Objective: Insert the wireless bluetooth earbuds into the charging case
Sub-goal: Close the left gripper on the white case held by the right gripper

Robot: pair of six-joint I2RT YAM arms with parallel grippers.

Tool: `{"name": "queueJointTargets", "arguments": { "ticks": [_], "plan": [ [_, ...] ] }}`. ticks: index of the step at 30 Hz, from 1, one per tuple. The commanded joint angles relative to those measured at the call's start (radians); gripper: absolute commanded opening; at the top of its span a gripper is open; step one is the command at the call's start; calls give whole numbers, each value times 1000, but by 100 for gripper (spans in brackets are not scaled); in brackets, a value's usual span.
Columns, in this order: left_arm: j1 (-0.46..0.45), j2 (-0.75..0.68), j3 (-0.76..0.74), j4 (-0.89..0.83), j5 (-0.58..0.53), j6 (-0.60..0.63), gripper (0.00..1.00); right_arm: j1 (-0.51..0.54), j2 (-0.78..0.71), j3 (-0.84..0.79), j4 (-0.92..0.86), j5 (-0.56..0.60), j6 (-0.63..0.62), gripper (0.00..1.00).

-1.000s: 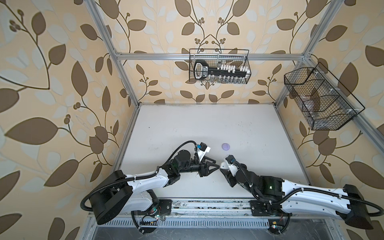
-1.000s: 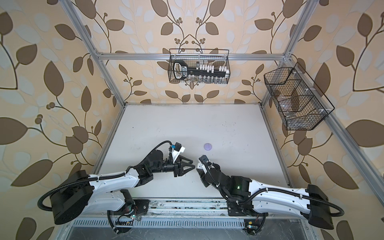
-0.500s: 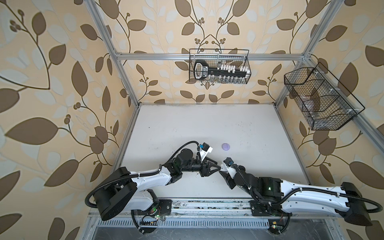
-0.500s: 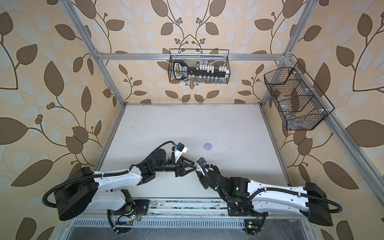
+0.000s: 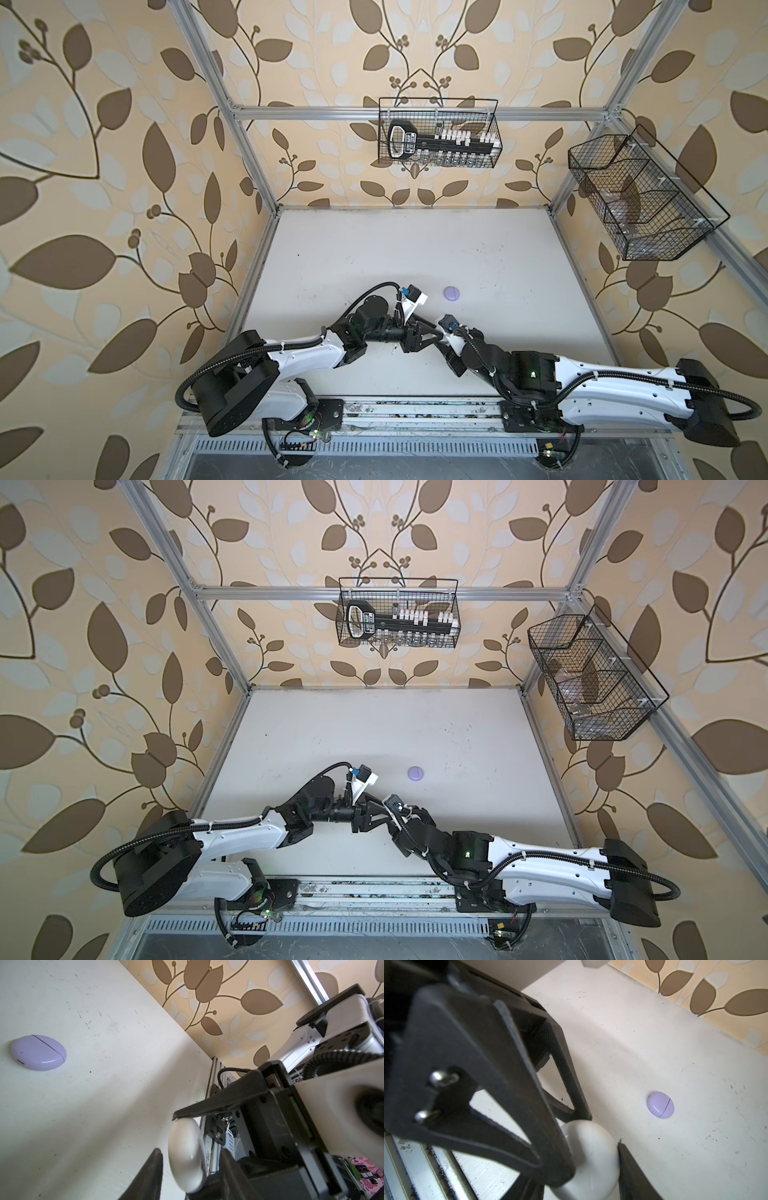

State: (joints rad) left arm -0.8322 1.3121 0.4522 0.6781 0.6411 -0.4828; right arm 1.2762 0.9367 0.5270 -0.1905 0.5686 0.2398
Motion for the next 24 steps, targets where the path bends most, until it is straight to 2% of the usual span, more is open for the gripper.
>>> {"name": "queueJointTargets", "arguments": {
  "ticks": [1,7,17,24],
  "plan": [
    [-13,3,33,33,45,-11,40,5,7,36,29,12,-34,24],
    [-19,4,36,29,56,-12,36,-4,33,58,47,25,-68,24],
    [-25,20,43,37,87,-19,36,-25,49,76,61,7,-113,24],
    [-25,63,43,100,125,-54,32,-49,45,58,95,20,-128,24]
  ]
}}
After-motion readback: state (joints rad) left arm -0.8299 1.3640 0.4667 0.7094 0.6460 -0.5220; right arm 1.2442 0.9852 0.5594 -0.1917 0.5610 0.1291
